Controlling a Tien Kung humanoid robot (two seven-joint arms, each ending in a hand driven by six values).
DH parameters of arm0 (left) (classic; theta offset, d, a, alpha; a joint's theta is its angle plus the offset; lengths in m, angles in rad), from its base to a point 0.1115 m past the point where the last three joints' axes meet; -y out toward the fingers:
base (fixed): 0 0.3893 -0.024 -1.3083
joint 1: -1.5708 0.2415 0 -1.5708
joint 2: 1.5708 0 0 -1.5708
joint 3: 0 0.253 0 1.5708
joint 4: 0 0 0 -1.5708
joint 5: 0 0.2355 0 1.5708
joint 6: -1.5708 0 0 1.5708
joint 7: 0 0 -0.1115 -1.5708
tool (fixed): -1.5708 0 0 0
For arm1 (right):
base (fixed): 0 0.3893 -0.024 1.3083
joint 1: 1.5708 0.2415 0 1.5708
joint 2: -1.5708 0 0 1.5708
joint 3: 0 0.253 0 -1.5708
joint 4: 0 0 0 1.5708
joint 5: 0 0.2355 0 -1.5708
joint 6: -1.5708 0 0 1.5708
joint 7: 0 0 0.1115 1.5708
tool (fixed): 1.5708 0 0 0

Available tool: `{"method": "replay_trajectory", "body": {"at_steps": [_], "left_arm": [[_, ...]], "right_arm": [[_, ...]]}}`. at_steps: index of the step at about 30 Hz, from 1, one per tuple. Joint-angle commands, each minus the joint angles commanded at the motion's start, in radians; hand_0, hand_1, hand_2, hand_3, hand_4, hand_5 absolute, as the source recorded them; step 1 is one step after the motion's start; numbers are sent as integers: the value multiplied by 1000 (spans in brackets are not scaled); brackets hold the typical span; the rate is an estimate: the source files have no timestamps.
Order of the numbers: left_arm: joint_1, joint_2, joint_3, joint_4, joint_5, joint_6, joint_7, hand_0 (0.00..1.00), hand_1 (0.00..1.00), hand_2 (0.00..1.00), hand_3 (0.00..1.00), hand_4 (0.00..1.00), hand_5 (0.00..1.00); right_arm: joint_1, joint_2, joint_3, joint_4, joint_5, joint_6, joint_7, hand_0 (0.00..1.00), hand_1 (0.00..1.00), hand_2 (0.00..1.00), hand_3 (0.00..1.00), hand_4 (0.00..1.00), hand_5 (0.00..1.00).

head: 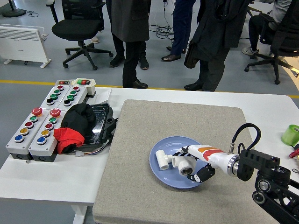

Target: Pick pipe place plate twice

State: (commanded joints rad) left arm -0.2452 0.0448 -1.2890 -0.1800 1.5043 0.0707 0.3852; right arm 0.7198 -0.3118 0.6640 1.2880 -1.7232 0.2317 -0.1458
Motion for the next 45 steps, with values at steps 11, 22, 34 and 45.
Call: {"method": "replay_trajectory", "body": {"at_steps": [11,22,34,45], "left_arm": [[-2,0,2,0,-2,0,-1,723,748,703,649,400,998],[-2,-1,3,0,-5,0,-1,723,747,702,647,401,998],[1,-1,-1,0,8,-1,0,723,746,701,648,402,998],[9,-1,-9,0,25,0,-1,723,747,701,647,402,998]], "right_arm": [[4,2,8,-16,-40,27,-14,929,888,986,847,649,187],[-8,-4,61,-9,-65,5,-12,971,910,998,905,662,182],[-92,-20,298,-19,150,-182,85,917,850,955,879,652,323],[-274,-24,591,-11,611,-256,72,844,819,905,843,585,538]]}}
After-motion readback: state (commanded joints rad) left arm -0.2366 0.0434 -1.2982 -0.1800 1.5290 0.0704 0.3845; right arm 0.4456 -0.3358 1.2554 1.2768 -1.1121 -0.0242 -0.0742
